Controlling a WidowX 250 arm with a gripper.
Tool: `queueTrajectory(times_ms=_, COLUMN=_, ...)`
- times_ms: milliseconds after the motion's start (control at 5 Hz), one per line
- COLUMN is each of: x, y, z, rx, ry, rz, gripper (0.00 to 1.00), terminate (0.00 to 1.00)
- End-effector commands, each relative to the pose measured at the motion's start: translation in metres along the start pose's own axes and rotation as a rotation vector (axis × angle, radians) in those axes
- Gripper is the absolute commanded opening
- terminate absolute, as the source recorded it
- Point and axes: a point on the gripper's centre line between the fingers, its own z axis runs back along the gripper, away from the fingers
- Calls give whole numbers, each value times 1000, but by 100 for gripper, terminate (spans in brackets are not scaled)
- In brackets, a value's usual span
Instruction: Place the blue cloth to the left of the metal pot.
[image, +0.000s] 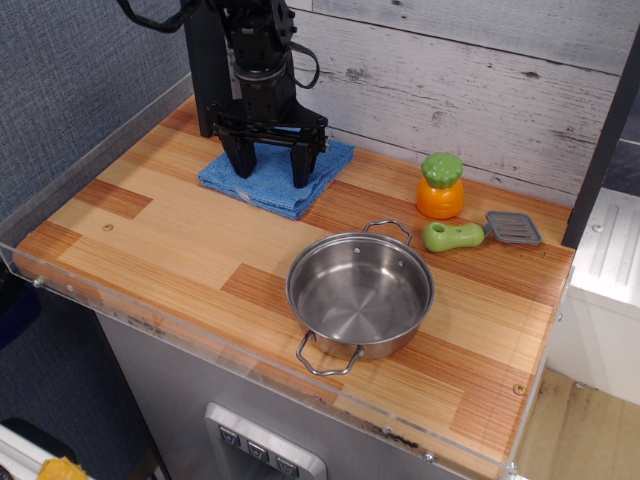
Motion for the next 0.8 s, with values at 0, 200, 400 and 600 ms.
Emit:
queueTrajectory(times_ms=0, x=-27, y=10, z=1, rx=30, ry=15, rz=3, gripper=100, terminate=0)
queueTrajectory(times_ms=200, x=-43, y=13, z=0, rx=34, ry=37, rz=18, gripper=100, terminate=0)
queueTrajectory(times_ms=400, x=-60, y=18, z=-3, rx=50, ry=44, rz=35, gripper=100, terminate=0)
queueTrajectory(times_ms=600, x=-81, y=25, z=-11, rx=47, ry=63, rz=49, gripper=100, terminate=0)
